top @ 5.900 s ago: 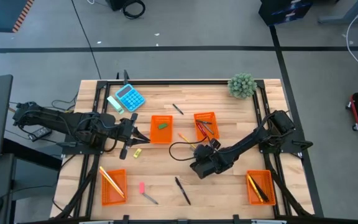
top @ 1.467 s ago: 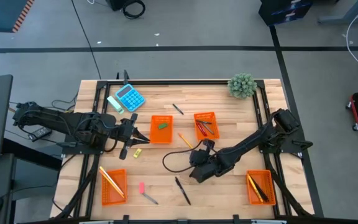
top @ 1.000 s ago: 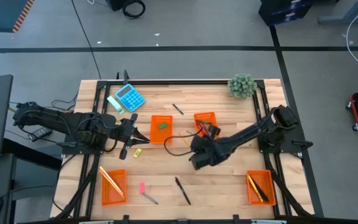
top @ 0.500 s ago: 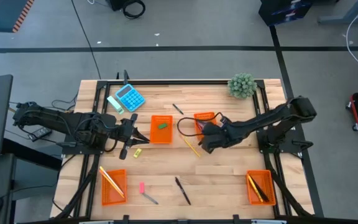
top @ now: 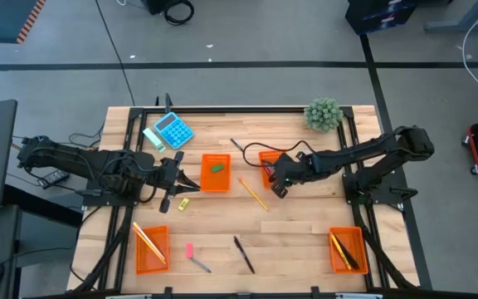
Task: Sort crayons/erasers/pens/pencils in bins
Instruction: Put the top gray crayon into the top right orange bin, then put the green crayon into the top right orange bin
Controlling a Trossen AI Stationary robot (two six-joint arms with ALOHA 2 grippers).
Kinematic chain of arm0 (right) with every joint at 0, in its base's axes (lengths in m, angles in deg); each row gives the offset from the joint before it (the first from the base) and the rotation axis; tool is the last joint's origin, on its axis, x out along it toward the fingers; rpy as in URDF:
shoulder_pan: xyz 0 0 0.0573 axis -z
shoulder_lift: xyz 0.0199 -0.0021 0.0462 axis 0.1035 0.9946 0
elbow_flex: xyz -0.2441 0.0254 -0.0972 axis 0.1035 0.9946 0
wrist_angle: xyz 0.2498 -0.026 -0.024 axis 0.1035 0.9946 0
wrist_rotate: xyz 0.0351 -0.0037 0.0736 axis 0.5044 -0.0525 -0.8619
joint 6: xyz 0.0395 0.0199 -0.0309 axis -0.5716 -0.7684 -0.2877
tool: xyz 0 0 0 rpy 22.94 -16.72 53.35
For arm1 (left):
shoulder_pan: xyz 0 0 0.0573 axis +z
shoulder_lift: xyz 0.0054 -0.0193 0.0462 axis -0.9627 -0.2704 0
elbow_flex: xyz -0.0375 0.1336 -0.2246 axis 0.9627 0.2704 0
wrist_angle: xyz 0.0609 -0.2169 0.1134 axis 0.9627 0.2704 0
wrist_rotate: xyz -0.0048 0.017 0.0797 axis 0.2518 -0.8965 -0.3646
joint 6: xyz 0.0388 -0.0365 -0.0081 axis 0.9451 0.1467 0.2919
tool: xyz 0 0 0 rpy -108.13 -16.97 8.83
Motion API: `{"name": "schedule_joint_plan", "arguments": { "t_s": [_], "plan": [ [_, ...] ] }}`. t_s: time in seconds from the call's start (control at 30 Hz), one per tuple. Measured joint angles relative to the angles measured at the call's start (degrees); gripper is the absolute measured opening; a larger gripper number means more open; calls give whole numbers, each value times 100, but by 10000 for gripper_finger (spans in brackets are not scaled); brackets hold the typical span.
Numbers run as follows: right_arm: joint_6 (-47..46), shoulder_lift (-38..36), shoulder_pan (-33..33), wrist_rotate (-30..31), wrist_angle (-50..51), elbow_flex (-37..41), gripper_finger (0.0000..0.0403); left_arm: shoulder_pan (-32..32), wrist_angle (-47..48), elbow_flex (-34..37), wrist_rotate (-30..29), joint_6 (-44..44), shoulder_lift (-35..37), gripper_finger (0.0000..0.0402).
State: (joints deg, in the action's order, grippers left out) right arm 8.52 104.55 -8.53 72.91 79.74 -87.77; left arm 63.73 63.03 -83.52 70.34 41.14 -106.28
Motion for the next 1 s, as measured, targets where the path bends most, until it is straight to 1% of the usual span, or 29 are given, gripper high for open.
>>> {"name": "schedule_joint_plan", "arguments": {
  "t_s": [0.07,0.2,0.5,0.67,0.8,1.0],
  "plan": [
    [29,90,159,-127,-4,-24,33,-1,2,0,0,-2,0,41],
    [158,255,375,-189,-17,-24,33,-1,4,0,0,-2,-1,38],
    [194,406,557,-450,-62,-28,34,1,2,0,0,-2,1,35],
    [192,458,566,-536,-136,-28,58,1,3,0,0,-2,-1,38],
    [196,458,563,-444,-155,-28,80,0,4,0,0,-2,-1,34],
    [240,413,520,-327,-142,-28,89,-1,11,0,0,-2,-1,31]
  ]
}}
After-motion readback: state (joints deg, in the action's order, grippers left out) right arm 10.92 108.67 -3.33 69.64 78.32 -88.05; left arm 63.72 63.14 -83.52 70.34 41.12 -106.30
